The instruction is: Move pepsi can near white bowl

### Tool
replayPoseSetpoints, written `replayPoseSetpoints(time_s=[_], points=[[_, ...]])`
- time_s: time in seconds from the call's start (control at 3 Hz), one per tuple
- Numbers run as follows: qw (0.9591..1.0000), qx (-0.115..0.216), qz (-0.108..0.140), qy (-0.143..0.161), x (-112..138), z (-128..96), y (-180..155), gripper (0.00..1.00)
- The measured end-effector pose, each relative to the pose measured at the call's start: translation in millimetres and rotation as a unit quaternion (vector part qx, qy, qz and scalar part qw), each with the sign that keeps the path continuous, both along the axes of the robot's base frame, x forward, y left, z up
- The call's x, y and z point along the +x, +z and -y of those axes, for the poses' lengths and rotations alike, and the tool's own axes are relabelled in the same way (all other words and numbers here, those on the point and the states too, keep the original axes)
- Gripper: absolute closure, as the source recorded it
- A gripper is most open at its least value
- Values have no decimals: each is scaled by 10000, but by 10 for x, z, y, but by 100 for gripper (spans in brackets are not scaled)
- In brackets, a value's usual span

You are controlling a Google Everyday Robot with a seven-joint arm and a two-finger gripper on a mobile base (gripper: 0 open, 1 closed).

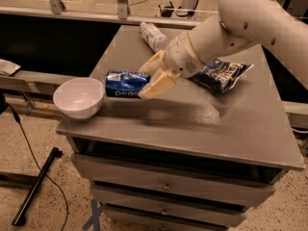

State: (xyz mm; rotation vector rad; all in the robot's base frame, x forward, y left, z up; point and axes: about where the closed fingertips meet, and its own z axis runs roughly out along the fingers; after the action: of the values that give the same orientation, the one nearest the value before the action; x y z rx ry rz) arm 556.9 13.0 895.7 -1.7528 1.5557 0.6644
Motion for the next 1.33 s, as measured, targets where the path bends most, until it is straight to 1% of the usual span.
replayPoseSetpoints(time_s=[0.33,0.67,1.33], points=[[9999,61,-56,102,-11,-108,-70,100],[9998,103,-103,144,-15,-171,-141,82],[9994,157,-226,202,-11,-220,-323,36]])
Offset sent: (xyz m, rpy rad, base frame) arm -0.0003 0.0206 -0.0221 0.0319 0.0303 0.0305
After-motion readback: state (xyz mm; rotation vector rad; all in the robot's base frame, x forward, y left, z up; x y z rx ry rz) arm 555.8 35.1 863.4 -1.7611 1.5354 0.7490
